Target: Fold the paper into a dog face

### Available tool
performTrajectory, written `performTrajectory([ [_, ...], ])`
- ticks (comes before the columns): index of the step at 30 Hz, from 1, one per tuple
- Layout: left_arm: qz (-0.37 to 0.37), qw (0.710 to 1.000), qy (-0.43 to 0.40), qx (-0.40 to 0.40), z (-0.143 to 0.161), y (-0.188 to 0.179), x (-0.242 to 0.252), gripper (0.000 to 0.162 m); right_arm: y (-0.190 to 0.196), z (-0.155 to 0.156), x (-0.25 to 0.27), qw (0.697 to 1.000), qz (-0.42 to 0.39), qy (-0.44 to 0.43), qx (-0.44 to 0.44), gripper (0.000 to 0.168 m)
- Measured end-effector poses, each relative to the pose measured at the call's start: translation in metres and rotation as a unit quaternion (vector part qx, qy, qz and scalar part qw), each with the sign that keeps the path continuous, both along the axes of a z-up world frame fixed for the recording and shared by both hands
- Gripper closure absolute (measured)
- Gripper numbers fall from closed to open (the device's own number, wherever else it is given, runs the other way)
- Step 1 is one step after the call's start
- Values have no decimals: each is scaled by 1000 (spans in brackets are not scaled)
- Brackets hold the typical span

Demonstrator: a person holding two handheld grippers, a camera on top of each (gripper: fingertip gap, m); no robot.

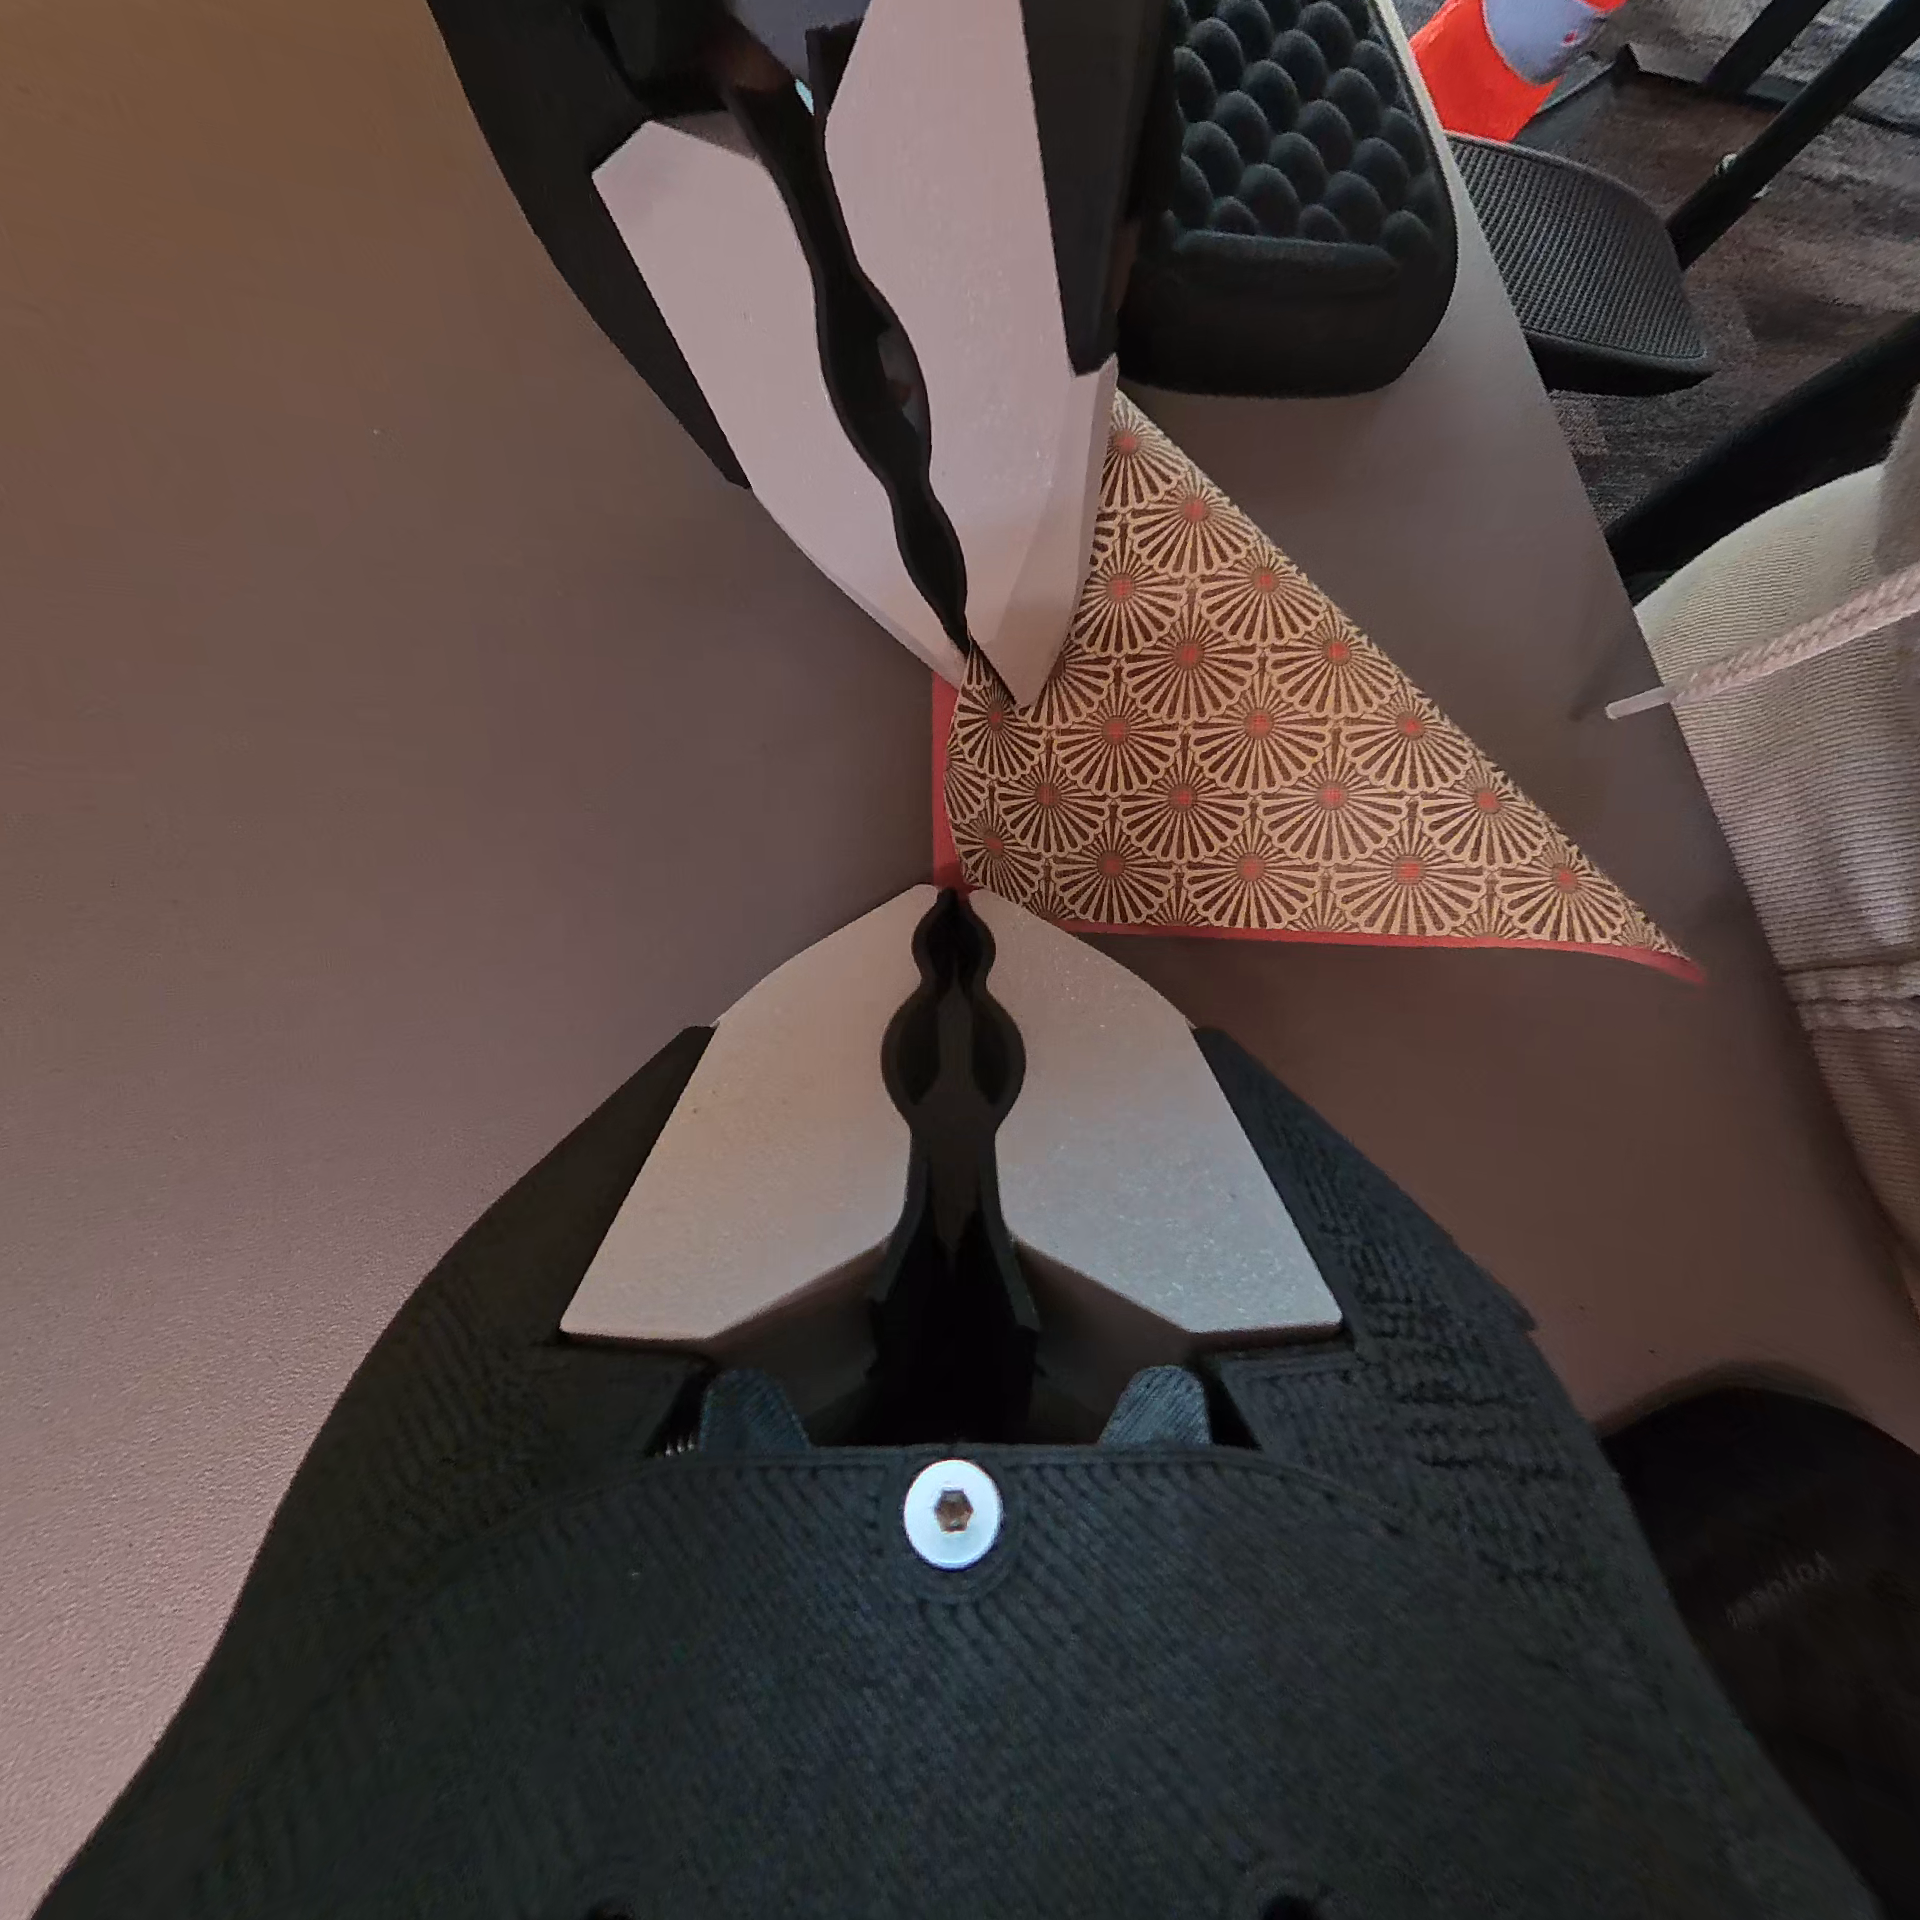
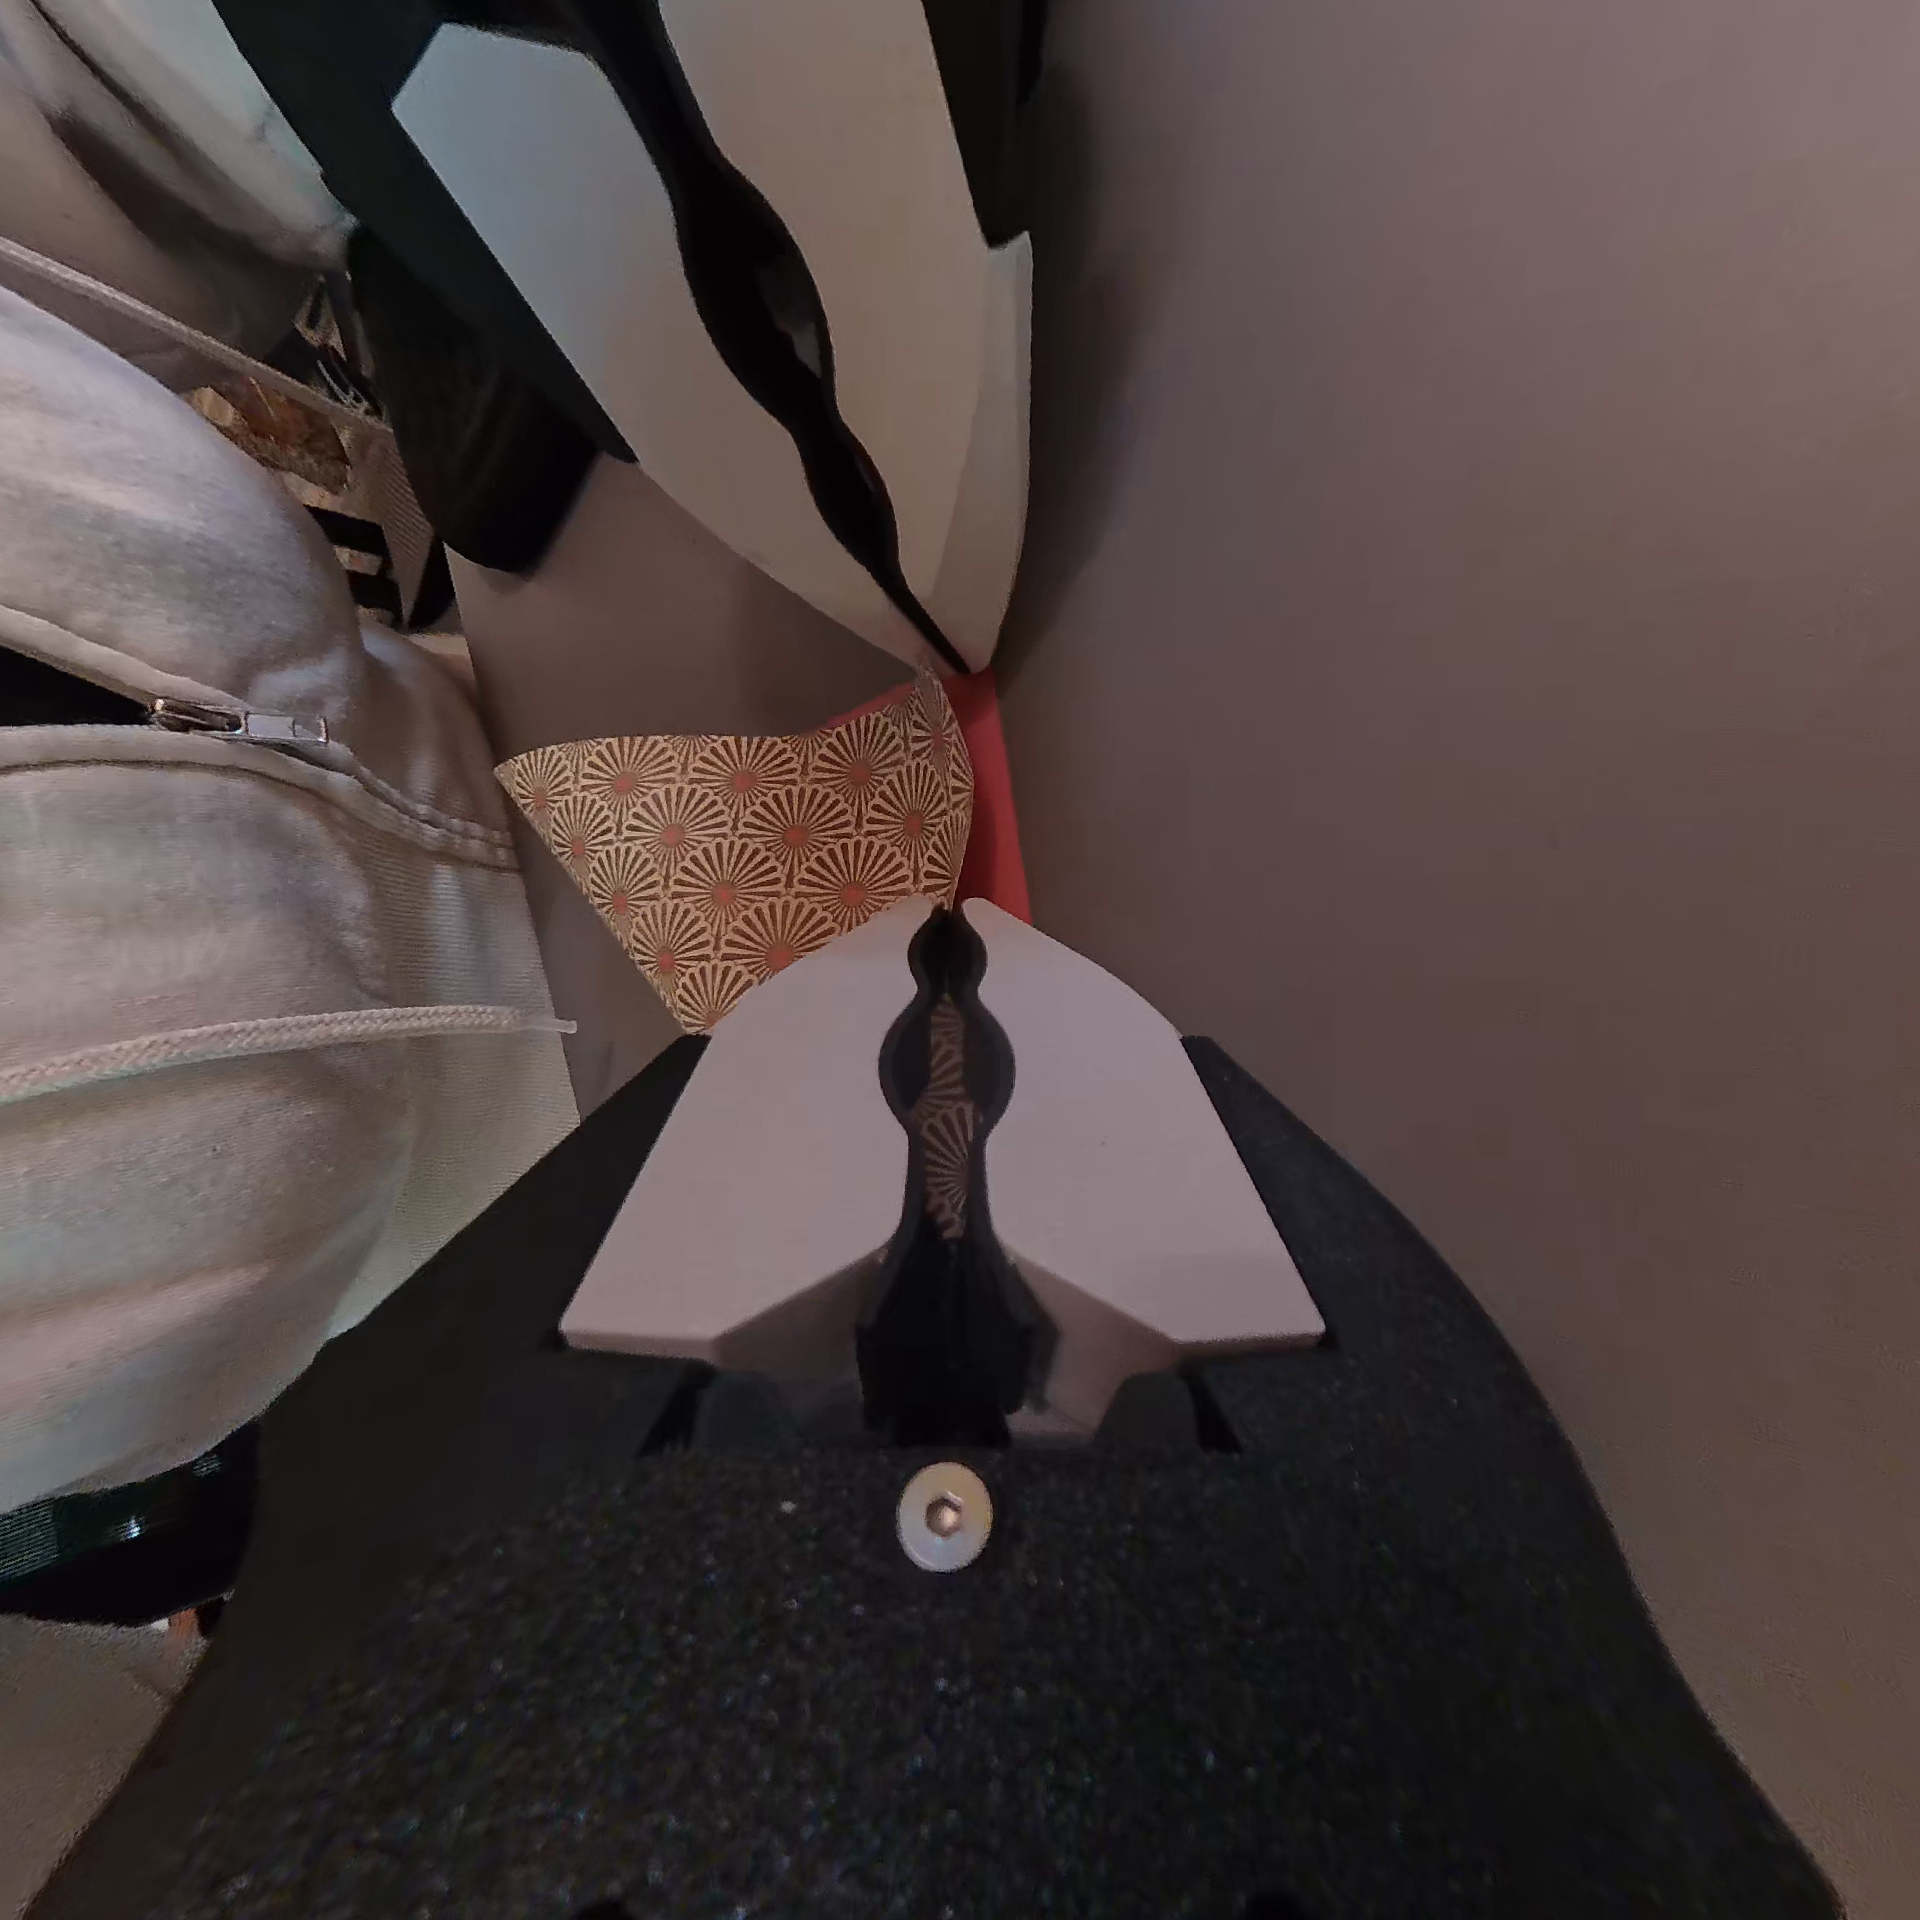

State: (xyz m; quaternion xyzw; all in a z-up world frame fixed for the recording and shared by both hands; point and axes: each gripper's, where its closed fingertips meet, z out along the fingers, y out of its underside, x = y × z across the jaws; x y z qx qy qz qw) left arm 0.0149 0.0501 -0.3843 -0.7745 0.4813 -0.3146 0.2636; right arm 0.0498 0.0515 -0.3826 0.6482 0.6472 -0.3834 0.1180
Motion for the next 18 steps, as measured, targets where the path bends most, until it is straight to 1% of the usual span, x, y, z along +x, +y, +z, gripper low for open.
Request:
performTrajectory([
  [7, 0, 1000, 1, 3, 0, 0, 0, 161, -3, 0, 0, 1000, 15, -9, 3, 168],
  [18, 0, 1000, 2, 4, 0, 0, 0, 162, -4, 0, -1, 1000, 11, -14, 7, 168],
])
